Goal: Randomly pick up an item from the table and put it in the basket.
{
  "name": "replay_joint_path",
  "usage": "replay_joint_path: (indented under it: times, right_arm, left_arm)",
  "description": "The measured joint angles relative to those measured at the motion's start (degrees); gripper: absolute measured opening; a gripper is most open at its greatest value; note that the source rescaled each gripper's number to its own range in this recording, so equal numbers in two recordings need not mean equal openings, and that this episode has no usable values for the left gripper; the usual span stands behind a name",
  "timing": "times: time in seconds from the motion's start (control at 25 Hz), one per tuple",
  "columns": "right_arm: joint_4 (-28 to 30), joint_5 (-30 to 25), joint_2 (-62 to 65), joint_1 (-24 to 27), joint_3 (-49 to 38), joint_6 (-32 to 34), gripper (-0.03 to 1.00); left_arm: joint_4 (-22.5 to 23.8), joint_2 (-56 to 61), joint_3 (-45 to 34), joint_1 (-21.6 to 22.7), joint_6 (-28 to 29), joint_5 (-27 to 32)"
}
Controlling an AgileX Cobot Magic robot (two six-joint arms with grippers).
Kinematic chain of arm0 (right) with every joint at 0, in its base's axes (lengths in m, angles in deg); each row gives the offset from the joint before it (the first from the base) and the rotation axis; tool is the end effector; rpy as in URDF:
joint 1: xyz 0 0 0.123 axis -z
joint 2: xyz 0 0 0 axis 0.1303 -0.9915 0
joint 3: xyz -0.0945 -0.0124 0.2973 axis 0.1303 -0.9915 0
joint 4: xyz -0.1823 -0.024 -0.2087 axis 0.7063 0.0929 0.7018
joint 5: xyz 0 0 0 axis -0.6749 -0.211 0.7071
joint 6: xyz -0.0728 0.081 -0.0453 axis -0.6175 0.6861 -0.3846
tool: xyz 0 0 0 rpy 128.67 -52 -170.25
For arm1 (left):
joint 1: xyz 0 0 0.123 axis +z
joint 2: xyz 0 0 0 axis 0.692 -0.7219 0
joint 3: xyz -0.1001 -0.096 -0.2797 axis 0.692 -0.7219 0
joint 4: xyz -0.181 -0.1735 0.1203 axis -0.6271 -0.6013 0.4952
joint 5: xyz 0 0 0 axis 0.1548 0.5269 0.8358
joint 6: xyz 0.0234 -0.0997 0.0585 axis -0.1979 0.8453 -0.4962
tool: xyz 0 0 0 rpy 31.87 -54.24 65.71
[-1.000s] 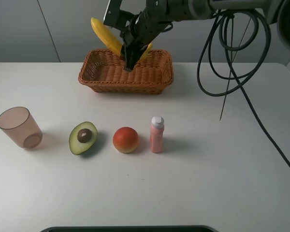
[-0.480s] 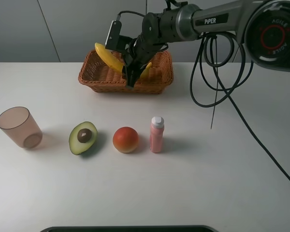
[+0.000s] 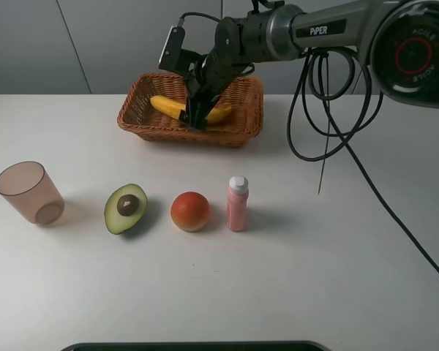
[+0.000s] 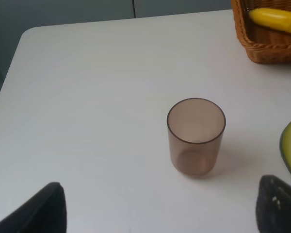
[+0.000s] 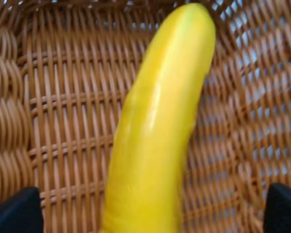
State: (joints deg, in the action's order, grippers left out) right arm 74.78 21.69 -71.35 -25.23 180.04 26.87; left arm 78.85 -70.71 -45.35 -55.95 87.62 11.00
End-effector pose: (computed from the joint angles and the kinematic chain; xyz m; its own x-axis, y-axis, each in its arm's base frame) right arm 0.4799 0.3178 0.1048 -0.0469 -0.9007 -0.4320 -0.8935 0.2312 -0.3850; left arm 0.0141 0.0056 0.2793 -0.4545 0.0889 -0.8863 0.1433 0.9893 0.0257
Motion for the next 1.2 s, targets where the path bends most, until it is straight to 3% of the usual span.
replay_joint_path:
  times: [0.48, 0.72, 0.96, 1.2]
  right_arm:
    - [0.96, -0.66, -0.14, 0.0, 2.89, 0.1, 1.0]
    - [7.54, -2.97, 1.48, 0.0, 6.54, 2.65, 1.0]
    - [15.27, -12.61, 10.37, 2.27, 9.76, 17.16, 1.0]
    - [16.73, -26.15, 21.15, 11.96, 10.2, 28.53, 1.0]
  left_arm:
    - [0.0, 0.0, 0.0, 0.0, 0.0, 0.0]
    - [0.0, 0.0, 0.0, 0.0, 0.0, 0.0]
    - [0.0, 0.0, 0.0, 0.0, 0.0, 0.0]
    - [0.0, 0.0, 0.0, 0.0, 0.0, 0.0]
